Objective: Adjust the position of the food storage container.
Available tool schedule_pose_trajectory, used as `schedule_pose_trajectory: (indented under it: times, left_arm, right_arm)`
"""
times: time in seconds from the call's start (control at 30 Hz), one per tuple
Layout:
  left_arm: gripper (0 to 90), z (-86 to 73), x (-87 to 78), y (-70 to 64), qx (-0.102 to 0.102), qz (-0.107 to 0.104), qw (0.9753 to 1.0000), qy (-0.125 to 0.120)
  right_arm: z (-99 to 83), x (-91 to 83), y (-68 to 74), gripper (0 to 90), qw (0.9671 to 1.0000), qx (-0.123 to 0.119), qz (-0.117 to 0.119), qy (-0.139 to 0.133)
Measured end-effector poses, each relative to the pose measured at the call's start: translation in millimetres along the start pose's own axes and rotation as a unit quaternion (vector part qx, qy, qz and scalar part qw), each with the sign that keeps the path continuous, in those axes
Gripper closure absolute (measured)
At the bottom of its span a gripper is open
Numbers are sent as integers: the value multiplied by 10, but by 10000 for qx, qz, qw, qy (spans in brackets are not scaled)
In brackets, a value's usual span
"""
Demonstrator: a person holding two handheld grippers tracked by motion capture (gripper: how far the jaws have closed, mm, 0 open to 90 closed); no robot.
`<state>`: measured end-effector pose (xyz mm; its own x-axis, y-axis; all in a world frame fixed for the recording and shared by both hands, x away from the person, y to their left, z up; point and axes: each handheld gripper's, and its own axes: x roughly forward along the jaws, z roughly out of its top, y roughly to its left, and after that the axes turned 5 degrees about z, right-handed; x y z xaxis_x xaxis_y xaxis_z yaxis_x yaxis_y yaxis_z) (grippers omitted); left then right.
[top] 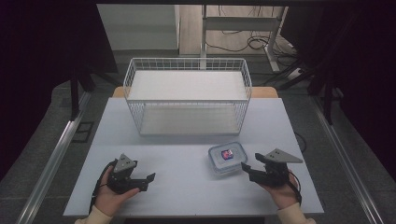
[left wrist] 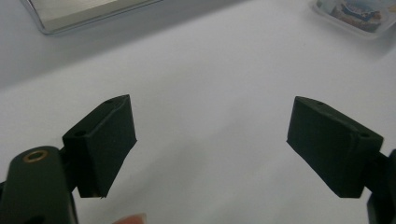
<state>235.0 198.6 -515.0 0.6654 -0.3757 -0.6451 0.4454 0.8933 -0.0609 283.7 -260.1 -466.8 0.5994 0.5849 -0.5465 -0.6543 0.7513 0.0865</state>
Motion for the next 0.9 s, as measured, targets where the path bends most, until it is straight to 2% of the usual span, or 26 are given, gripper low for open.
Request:
schedule_pose_trajectory:
  times: [0.07,0.2,0.23,0.27,0.37,0.4,0.5,0.53,0.57,0.6,0.7,0.8,0.83,0.87,0.9]
  left_arm:
    - [151,-6,0,4,-6,1,10000,-9]
    - [157,8,19,9,-71,-80,9999,-3]
    - [157,8,19,9,-71,-80,9999,-3]
    - [156,8,28,1,-36,-86,10000,-11]
    - [154,3,33,0,3,-93,10000,3]
    - [154,-5,33,5,-7,-90,10000,-5]
    - [153,-11,41,13,-22,-77,10000,3]
    - [153,-11,41,13,-22,-77,10000,3]
    - [153,-14,47,14,-22,-64,10000,16]
    - [152,-16,56,18,-9,-64,10000,40]
    - [151,-15,65,21,-2,-51,10000,53]
    - [151,-17,67,21,4,-37,10000,61]
    - [151,-17,67,21,4,-37,10000,61]
    - [152,-18,68,19,4,-33,10000,62]
    - [152,-19,68,18,11,-32,10000,67]
  right_arm:
    - [86,9,-22,329,10000,9,-55,60]
    - [308,72,-122,350,9996,55,9,275]
    - [308,72,-122,350,9996,55,9,275]
    - [444,128,-207,373,9989,96,91,448]
    - [568,219,-330,384,9974,120,133,703]
    - [600,254,-390,408,9967,215,174,758]
    - [614,320,-513,458,9960,439,257,736]
    - [614,320,-513,458,9960,439,257,736]
    - [591,372,-577,516,9956,554,258,711]
    - [580,403,-596,535,9950,600,289,738]
    - [564,471,-610,627,9938,458,198,989]
    - [540,538,-629,700,9918,303,201,1227]
    - [540,538,-629,700,9918,303,201,1227]
    - [520,580,-635,756,9896,251,232,1399]
    - [520,580,-635,756,9896,251,232,1399]
